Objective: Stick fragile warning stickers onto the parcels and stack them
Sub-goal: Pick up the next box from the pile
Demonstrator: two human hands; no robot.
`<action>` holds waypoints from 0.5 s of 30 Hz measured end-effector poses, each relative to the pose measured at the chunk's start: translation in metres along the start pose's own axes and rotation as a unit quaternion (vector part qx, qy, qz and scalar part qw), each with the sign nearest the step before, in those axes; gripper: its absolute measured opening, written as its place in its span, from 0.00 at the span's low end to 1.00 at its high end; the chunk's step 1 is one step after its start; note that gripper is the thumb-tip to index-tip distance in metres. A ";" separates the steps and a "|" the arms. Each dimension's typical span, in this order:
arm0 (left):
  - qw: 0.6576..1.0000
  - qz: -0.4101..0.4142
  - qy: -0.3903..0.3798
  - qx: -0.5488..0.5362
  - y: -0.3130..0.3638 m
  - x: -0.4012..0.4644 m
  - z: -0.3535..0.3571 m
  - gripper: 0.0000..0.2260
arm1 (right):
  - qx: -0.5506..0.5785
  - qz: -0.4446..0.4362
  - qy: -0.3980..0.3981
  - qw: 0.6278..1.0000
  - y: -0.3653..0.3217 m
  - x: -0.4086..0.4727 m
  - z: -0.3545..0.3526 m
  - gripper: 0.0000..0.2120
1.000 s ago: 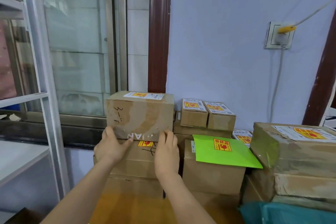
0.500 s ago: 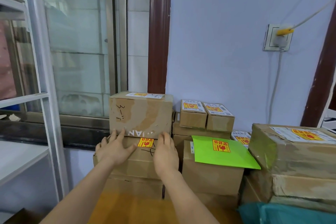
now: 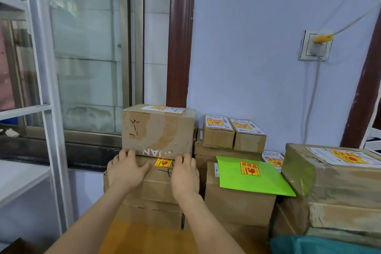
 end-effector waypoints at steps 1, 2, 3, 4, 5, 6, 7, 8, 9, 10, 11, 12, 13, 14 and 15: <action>1.000 -0.002 0.001 0.000 0.000 0.001 0.001 0.27 | -0.001 0.002 0.003 1.000 0.000 0.001 0.000 0.17; 1.000 -0.003 0.002 0.002 0.000 0.001 0.001 0.27 | -0.003 0.004 0.005 1.000 0.000 0.001 0.000 0.17; 1.000 -0.005 0.003 0.004 0.000 0.001 0.001 0.27 | -0.005 0.005 0.006 1.000 0.000 0.002 0.000 0.17; 1.000 -0.006 0.003 0.008 0.001 0.002 0.001 0.27 | -0.006 0.006 0.006 1.000 0.001 0.003 0.000 0.17; 1.000 -0.006 0.005 0.010 0.001 0.002 0.001 0.26 | -0.006 0.006 0.007 1.000 0.001 0.003 0.000 0.17; 1.000 -0.006 0.006 0.010 0.002 0.003 0.000 0.26 | -0.006 0.006 0.008 1.000 0.002 0.004 0.000 0.16; 1.000 -0.006 0.008 0.009 0.002 0.003 0.000 0.26 | -0.006 0.006 0.008 1.000 0.002 0.004 0.000 0.16; 1.000 -0.006 0.010 0.007 0.002 0.003 0.000 0.26 | -0.007 0.007 0.008 1.000 0.002 0.004 0.000 0.16; 1.000 -0.006 0.012 0.006 0.002 0.004 0.001 0.26 | -0.007 0.007 0.009 1.000 0.002 0.005 0.000 0.16; 1.000 -0.005 0.013 0.006 0.002 0.004 0.001 0.26 | -0.008 0.006 0.009 1.000 0.002 0.005 0.000 0.16; 1.000 -0.004 0.015 0.009 0.002 0.004 0.001 0.26 | -0.008 0.005 0.009 1.000 0.002 0.006 0.000 0.16; 1.000 -0.003 0.015 0.011 0.002 0.004 0.001 0.27 | -0.007 0.004 0.008 1.000 0.002 0.005 0.000 0.16; 1.000 -0.002 0.014 0.011 0.002 0.004 0.001 0.27 | -0.005 0.003 0.008 1.000 0.003 0.006 0.000 0.16; 1.000 -0.002 0.010 0.006 0.001 0.004 0.001 0.27 | -0.003 0.002 0.007 1.000 0.003 0.006 0.000 0.16; 1.000 -0.001 0.005 -0.003 0.001 0.004 0.001 0.27 | 0.000 0.000 0.004 1.000 0.003 0.006 0.000 0.16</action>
Point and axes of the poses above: each hand's wrist, its own x-axis towards the middle knuckle, its own z-axis out of the palm, y = z × x, the point moved 7 cm from there along x, towards the middle knuckle, and after that the axes turned 8 degrees about z, right-handed, at the moved point
